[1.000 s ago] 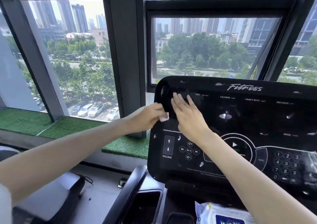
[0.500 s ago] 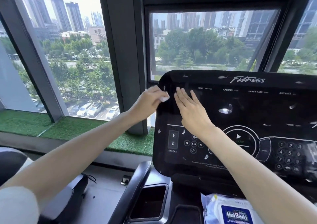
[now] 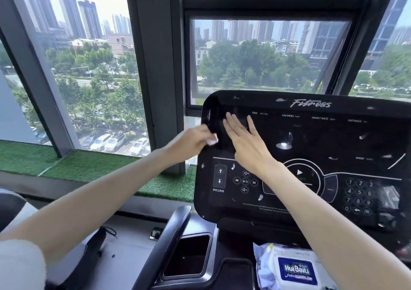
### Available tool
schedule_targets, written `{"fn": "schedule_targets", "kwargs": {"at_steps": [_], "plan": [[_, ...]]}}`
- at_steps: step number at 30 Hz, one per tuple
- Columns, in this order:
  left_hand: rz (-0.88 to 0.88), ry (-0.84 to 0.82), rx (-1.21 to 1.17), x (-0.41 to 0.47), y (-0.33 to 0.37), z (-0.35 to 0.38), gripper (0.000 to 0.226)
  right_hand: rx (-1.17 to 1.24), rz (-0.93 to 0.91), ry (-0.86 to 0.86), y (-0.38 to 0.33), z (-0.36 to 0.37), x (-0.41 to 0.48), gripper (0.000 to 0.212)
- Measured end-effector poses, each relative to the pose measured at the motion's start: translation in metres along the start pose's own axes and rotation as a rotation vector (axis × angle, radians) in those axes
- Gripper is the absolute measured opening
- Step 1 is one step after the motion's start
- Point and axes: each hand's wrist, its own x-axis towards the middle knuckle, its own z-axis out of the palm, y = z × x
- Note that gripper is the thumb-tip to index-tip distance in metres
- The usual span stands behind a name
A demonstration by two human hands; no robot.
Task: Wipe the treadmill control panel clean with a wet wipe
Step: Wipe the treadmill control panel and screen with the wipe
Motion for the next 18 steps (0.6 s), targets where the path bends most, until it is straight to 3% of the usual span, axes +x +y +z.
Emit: {"fn": "schedule_targets", "kwargs": {"at_steps": [2,6,7,10,11,12,15,16,18], "plan": [[-0.076,0.134,-0.048,0.003,0.002,-0.004,0.019,-0.027,-0.017,0.039,-0.007,0.008,-0.019,0.08],[0.041,-0.19,0.031,-0.028,0.008,0.015,0.031,-0.059,-0.063,-0.007,-0.016,0.021,-0.052,0.077],[0.021,-0.175,0.021,-0.028,0.007,0.015,0.032,-0.067,-0.067,-0.016,-0.016,0.023,-0.055,0.076],[-0.18,0.169,-0.069,-0.013,0.007,0.007,0.023,-0.076,-0.063,-0.032,-0.013,0.024,-0.057,0.072],[-0.195,0.212,-0.067,-0.013,0.01,0.008,0.019,-0.068,-0.062,-0.037,-0.013,0.025,-0.056,0.072],[-0.155,0.185,-0.048,-0.015,0.012,0.012,0.017,-0.064,-0.062,-0.046,-0.013,0.026,-0.056,0.072],[-0.034,-0.108,0.035,-0.036,0.017,0.026,0.023,-0.075,-0.064,-0.043,-0.012,0.027,-0.056,0.073],[-0.062,-0.098,0.036,-0.035,0.015,0.025,0.024,-0.074,-0.065,-0.039,-0.011,0.028,-0.056,0.073],[-0.2,0.11,0.008,-0.025,0.008,0.02,0.02,-0.066,-0.061,-0.042,-0.011,0.031,-0.056,0.072]]}}
